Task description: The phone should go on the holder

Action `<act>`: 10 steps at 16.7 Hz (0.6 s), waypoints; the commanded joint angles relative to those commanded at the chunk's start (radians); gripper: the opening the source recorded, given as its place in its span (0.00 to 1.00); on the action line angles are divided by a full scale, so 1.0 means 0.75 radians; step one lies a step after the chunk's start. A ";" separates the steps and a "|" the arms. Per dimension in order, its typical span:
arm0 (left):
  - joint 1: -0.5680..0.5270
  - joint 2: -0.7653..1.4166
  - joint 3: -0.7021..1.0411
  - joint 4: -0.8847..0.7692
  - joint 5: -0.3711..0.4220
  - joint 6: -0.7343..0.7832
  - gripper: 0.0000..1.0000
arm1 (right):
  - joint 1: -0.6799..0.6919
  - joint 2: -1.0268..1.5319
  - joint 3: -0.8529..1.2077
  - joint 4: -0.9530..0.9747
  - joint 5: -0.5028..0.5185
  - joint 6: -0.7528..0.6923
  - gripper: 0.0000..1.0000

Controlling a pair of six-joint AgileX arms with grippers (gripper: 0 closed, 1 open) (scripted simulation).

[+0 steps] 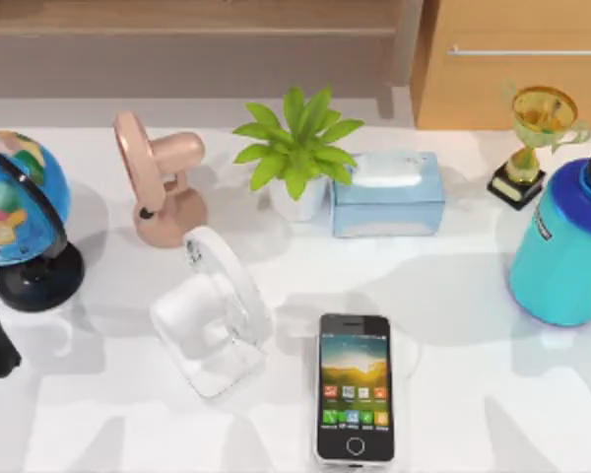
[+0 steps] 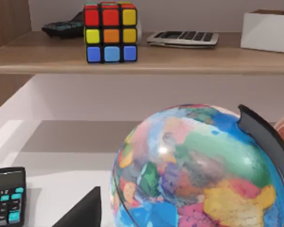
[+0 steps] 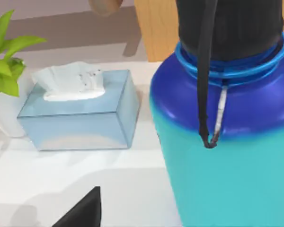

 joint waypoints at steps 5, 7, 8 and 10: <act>0.000 0.000 0.000 0.000 0.000 0.000 1.00 | 0.335 0.706 0.346 -0.340 0.012 0.292 1.00; 0.000 0.000 0.000 0.000 0.000 0.000 1.00 | 0.462 1.016 0.504 -0.488 0.024 0.413 1.00; 0.000 0.000 0.000 0.000 0.000 0.000 1.00 | 0.520 1.166 0.589 -0.561 0.030 0.472 1.00; 0.000 0.000 0.000 0.000 0.000 0.000 1.00 | 0.625 1.440 0.777 -0.697 0.044 0.587 1.00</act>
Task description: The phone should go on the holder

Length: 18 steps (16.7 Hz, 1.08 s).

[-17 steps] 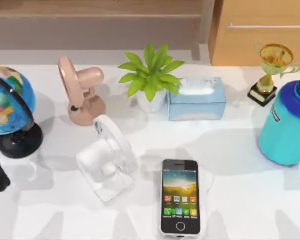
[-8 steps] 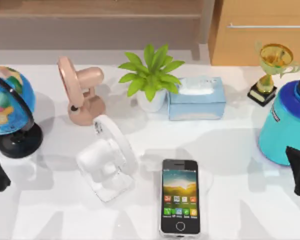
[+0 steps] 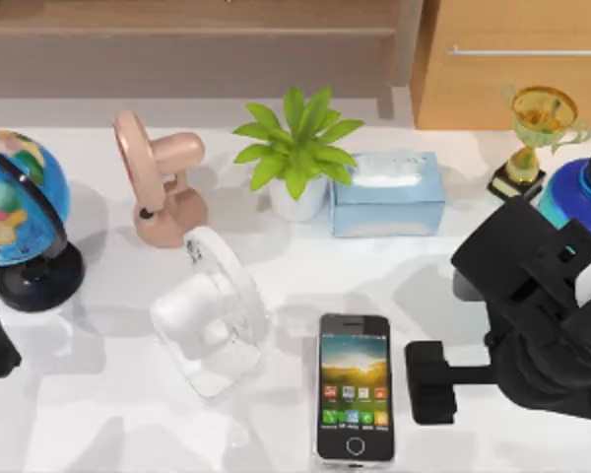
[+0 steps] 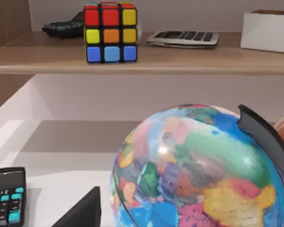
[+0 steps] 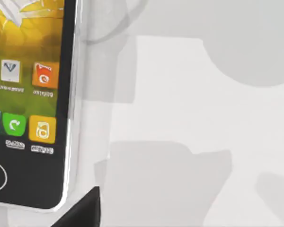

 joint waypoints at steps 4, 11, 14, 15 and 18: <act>0.000 0.000 0.000 0.000 0.000 0.000 1.00 | 0.156 0.393 0.382 -0.194 0.028 0.196 1.00; 0.000 0.000 0.000 0.000 0.000 0.000 1.00 | 0.215 0.607 0.728 -0.288 0.073 0.371 1.00; 0.000 0.000 0.000 0.000 0.000 0.000 1.00 | 0.215 0.607 0.728 -0.288 0.073 0.371 1.00; 0.000 0.000 0.000 0.000 0.000 0.000 1.00 | 0.209 0.601 0.725 -0.285 0.070 0.370 1.00; 0.000 0.000 0.000 0.000 0.000 0.000 1.00 | 0.211 0.575 0.681 -0.269 0.070 0.366 1.00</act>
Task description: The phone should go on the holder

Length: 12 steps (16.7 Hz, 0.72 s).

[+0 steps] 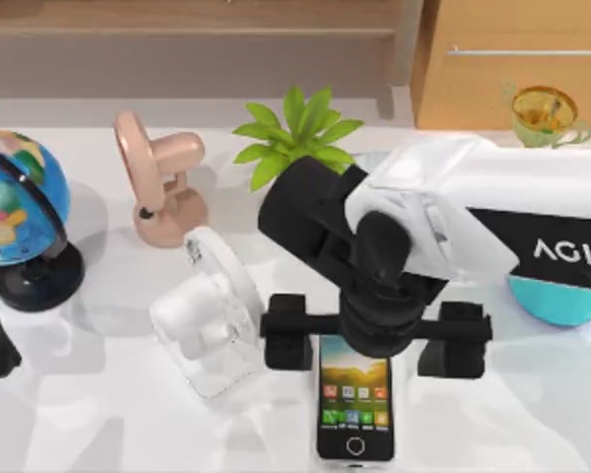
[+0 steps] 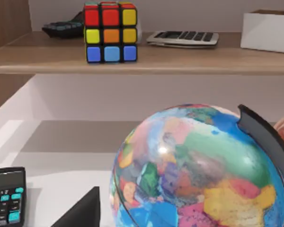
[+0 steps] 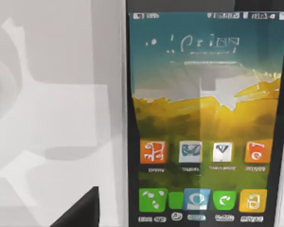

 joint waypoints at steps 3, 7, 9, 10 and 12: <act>0.000 0.000 0.000 0.000 0.000 0.000 1.00 | -0.001 -0.031 -0.106 0.070 0.000 -0.004 1.00; 0.000 0.000 0.000 0.000 0.000 0.000 1.00 | -0.008 0.027 -0.204 0.219 0.000 -0.009 1.00; 0.000 0.000 0.000 0.000 0.000 0.000 1.00 | -0.013 0.095 -0.206 0.285 0.000 -0.012 1.00; 0.000 0.000 0.000 0.000 0.000 0.000 1.00 | -0.016 0.132 -0.194 0.309 0.001 -0.014 1.00; 0.000 0.000 0.000 0.000 0.000 0.000 1.00 | -0.020 0.197 -0.156 0.341 0.002 -0.016 1.00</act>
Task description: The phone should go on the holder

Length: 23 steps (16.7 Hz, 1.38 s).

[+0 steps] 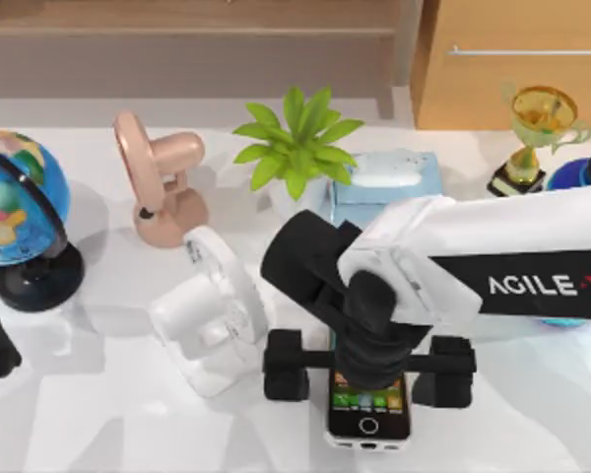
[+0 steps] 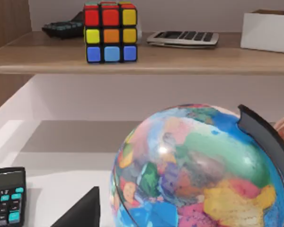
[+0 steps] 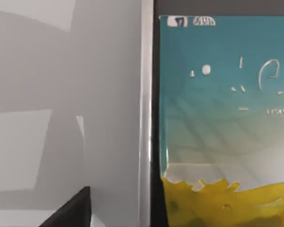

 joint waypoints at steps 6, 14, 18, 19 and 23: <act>0.000 0.000 0.000 0.000 0.000 0.000 1.00 | -0.001 0.038 0.035 0.012 0.000 -0.001 1.00; 0.000 0.000 0.000 0.000 0.000 0.000 1.00 | -0.001 0.038 0.035 0.012 0.000 -0.001 0.40; 0.000 0.000 0.000 0.000 0.000 0.000 1.00 | -0.001 0.038 0.035 0.012 0.000 -0.001 0.10; 0.000 0.000 0.000 0.000 0.000 0.000 1.00 | -0.001 0.038 0.035 0.012 0.000 -0.001 0.02; 0.000 0.000 0.000 0.000 0.000 0.000 1.00 | -0.001 0.038 0.035 0.012 0.000 -0.001 0.00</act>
